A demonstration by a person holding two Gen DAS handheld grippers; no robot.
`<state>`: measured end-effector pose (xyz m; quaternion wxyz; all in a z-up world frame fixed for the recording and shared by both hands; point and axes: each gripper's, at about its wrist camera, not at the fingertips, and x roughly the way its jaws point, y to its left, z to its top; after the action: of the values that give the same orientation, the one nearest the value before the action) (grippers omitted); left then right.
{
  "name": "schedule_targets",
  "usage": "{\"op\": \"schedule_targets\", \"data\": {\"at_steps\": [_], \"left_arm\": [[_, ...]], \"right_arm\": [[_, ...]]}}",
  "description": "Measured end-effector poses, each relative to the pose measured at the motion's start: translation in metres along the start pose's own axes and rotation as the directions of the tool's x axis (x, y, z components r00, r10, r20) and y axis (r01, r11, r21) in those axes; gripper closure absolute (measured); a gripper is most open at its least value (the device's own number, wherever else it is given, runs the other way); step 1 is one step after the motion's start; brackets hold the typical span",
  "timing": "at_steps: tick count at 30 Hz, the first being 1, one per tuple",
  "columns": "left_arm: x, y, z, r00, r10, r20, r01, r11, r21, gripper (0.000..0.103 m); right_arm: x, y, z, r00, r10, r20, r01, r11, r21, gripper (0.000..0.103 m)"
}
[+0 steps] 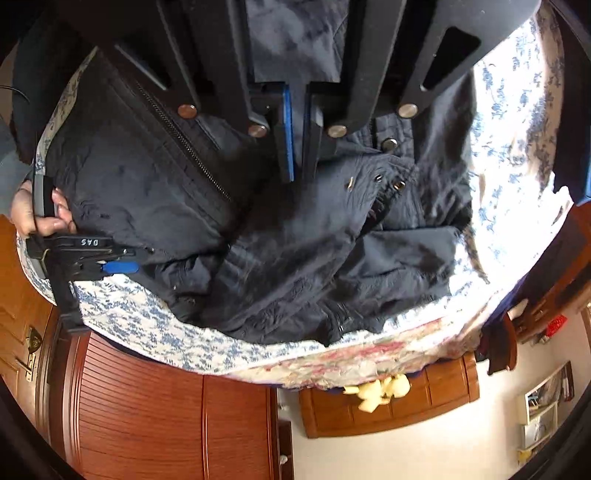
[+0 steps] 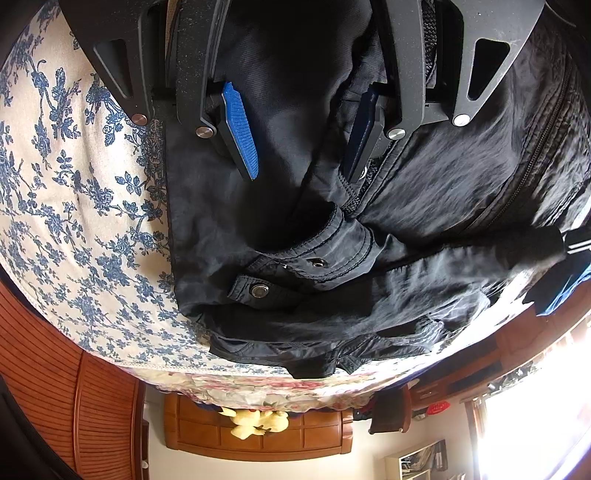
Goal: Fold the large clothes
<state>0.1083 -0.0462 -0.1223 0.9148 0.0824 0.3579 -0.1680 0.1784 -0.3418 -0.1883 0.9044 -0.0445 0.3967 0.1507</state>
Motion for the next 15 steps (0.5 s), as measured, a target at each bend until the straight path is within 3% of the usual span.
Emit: {"op": "schedule_targets", "data": {"at_steps": [6, 10, 15], "left_arm": [[-0.014, 0.02, 0.003, 1.0, 0.024, 0.02, -0.023, 0.999, -0.044, 0.098], [-0.021, 0.038, -0.005, 0.999, 0.043, 0.026, -0.041, 0.996, -0.082, 0.082], [-0.032, 0.064, -0.021, 0.997, 0.071, 0.022, -0.068, 0.992, -0.11, 0.068]], "right_arm": [[0.002, -0.002, 0.002, 1.0, 0.006, -0.014, -0.006, 1.0, 0.002, 0.054], [-0.001, 0.0, 0.009, 0.999, -0.009, -0.035, 0.009, 1.0, -0.01, 0.054], [-0.02, 0.016, 0.043, 0.999, -0.031, 0.019, 0.033, 0.993, -0.112, 0.054]]}}
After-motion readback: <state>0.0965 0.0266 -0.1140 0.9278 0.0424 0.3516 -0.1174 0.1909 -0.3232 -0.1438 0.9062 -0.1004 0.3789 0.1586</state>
